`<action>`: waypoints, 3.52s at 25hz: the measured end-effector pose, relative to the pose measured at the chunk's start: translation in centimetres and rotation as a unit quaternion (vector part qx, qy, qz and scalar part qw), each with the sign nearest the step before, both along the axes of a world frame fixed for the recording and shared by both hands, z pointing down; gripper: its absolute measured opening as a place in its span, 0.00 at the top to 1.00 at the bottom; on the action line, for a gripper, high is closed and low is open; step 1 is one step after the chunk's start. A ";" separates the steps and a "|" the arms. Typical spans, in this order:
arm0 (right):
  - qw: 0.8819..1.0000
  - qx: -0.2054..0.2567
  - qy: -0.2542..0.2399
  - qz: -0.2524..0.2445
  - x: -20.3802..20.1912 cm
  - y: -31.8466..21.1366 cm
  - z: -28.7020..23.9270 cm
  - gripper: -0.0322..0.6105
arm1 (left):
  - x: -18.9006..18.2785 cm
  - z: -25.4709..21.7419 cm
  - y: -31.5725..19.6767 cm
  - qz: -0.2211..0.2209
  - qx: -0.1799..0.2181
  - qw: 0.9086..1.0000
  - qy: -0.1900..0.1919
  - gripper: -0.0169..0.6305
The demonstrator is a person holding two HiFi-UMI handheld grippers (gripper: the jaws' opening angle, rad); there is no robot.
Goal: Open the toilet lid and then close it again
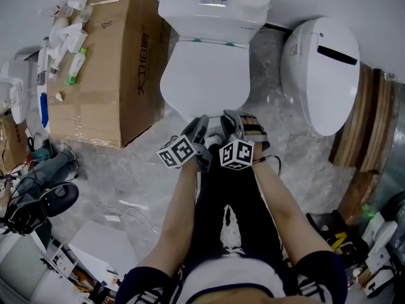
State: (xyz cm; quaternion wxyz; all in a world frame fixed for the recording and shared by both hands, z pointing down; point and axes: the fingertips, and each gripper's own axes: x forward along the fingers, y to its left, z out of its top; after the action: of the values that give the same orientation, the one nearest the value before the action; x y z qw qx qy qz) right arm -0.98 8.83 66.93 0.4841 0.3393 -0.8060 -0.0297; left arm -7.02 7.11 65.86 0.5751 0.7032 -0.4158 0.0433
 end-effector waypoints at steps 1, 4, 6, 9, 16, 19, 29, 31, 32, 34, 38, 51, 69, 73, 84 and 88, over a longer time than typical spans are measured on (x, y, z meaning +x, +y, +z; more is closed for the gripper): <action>1.000 -0.006 0.001 0.000 0.0 -0.2 -0.2 0.82 | 0.0 -0.2 -0.1 0.003 -0.001 1.000 -0.004 0.82; 0.999 -0.035 -0.003 -0.002 0.1 -0.6 -0.4 0.83 | 0.2 -0.6 -0.5 0.012 -0.002 1.000 -0.015 0.81; 0.998 -0.055 -0.008 -0.004 0.3 -1.0 -0.7 0.83 | 0.5 -0.9 -0.7 0.024 0.006 0.999 -0.023 0.81; 0.997 -0.073 -0.017 -0.001 0.7 -1.8 -1.5 0.83 | 1.2 -1.9 -1.3 0.072 0.035 0.995 -0.052 0.81; 0.991 -0.127 -0.014 -0.025 0.7 -2.5 -1.8 0.83 | 1.3 -2.2 -1.1 0.206 0.076 0.957 -0.191 0.80; 0.990 -0.137 -0.010 -0.028 0.9 -2.8 -1.9 0.83 | 1.3 -2.4 -0.6 0.262 0.100 0.926 -0.254 0.79; 0.988 -0.150 -0.023 -0.026 2.0 -5.1 -4.0 0.83 | 0.3 -5.2 -2.5 0.229 0.154 0.886 -0.373 0.84; 0.986 -0.159 -0.025 -0.041 2.1 -5.4 -4.1 0.83 | 0.6 -5.7 -3.1 0.212 0.159 0.889 -0.375 0.87; 0.985 -0.162 -0.025 -0.046 2.1 -5.5 -4.2 0.83 | 0.7 -5.9 -3.4 0.204 0.164 0.888 -0.379 0.89; 0.984 -0.166 -0.030 -0.051 2.2 -5.8 -4.4 0.83 | 1.0 -6.6 -3.9 0.192 0.179 0.883 -0.389 0.94; 0.984 -0.167 -0.048 -0.044 2.6 -6.8 -5.2 0.83 | 1.8 -7.6 -4.5 0.178 0.204 0.879 -0.393 0.96; 0.983 -0.175 -0.062 0.006 3.0 -8.1 -6.0 0.83 | 3.5 -11.0 -6.0 0.182 0.252 0.889 -0.335 0.96; 0.976 -0.183 -0.075 0.092 4.6 -11.7 -8.2 0.82 | 2.2 -13.3 -7.4 0.235 0.268 0.884 -0.303 0.96; 0.974 -0.180 -0.081 0.110 5.0 -13.0 -8.5 0.82 | 2.1 -13.6 -9.3 0.237 0.278 0.885 -0.287 0.96; 0.973 -0.164 -0.083 0.138 6.6 -15.8 -9.7 0.82 | 2.5 -14.5 -12.4 0.226 0.291 0.899 -0.238 0.96; 0.972 -0.167 -0.092 0.135 7.2 -17.4 -10.2 0.82 | 2.5 -15.2 -14.8 0.211 0.293 0.900 -0.244 0.96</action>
State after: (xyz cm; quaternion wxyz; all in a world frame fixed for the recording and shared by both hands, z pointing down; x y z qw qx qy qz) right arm 6.20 -8.53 56.72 0.4571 0.3605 -0.7876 0.2021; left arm -4.55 -7.72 50.69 0.2009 0.8785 -0.3788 0.2105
